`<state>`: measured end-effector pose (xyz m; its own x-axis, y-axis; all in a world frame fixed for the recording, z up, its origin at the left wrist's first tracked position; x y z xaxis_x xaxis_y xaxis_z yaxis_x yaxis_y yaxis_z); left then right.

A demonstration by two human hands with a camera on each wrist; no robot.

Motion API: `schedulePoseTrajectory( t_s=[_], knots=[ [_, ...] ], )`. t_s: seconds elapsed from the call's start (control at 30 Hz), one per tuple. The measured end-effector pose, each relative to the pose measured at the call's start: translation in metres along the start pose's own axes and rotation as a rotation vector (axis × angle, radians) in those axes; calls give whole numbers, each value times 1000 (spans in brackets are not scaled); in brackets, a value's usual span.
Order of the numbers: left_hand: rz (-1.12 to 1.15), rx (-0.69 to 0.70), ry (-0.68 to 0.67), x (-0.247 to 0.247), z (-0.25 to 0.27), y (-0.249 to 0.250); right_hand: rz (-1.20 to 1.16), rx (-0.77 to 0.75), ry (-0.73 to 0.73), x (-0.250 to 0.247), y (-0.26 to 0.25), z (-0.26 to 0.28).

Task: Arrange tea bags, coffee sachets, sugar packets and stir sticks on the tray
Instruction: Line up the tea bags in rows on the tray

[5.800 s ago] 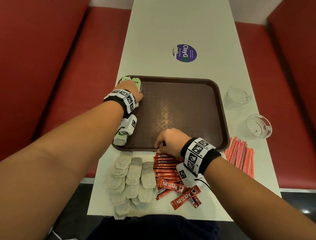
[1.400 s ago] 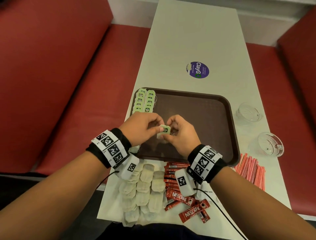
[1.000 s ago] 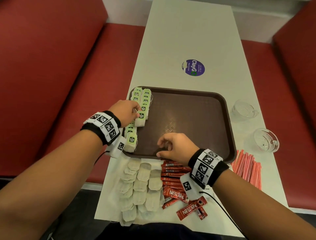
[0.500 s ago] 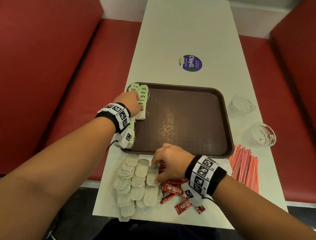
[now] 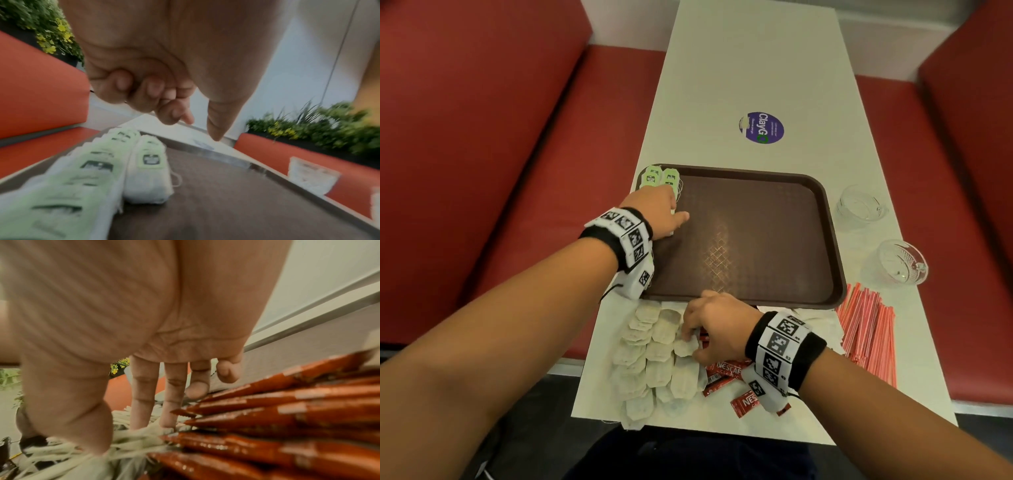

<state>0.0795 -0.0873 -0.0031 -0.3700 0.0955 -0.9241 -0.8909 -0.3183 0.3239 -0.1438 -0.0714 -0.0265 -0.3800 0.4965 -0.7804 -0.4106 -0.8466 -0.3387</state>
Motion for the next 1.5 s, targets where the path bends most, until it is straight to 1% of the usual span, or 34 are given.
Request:
schedulePoseTrajectory(
  t_s=[0.07,0.17,0.23,0.33,0.5,0.63,0.8,0.9,0.97,1.07,1.2,1.3,1.4,1.47,1.5],
  knots=[
    [92,100,37,-2,28,10,-21,-3,15,0,-2,2],
    [158,244,-36,7,73,18,-42,-8,52,-2,-6,2],
    [154,316,-88,17,99,16,-30,1,78,-4,-8,2],
    [120,405,-125,34,128,12,-56,23,129,-5,-9,3],
    [-10,436,-241,61,151,15,-170,83,173,-5,-5,7],
    [-86,428,-255,73,152,18,-339,129,232,-4,-1,9],
    [-102,412,-179,76,150,18,-468,191,304,-6,4,11],
    [-29,397,-133,71,148,20,-560,193,296,-8,7,11],
    [61,389,-57,63,146,21,-595,207,310,-13,9,12],
    [167,402,92,45,142,23,-593,197,344,-20,10,10],
    [218,442,214,26,135,28,-581,102,296,-25,5,3],
    [236,480,262,18,129,32,-548,83,336,-28,4,-6],
    [203,514,299,14,124,32,-553,103,391,-32,7,-11],
    [223,503,329,11,122,30,-564,94,403,-33,10,-13],
    [266,470,337,9,122,29,-575,86,410,-34,11,-15]
  ],
)
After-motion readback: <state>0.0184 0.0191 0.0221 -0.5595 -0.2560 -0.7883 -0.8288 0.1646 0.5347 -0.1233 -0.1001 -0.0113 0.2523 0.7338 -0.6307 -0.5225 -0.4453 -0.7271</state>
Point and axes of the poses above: each hand's wrist, its own z-axis away from the middle knuckle, its own x-axis out of the palm, y = z × x, the point moved 2 cm from there along -z, towards the middle knuckle, and after that the axes turned 14 degrees about x, right-handed, at the moved point
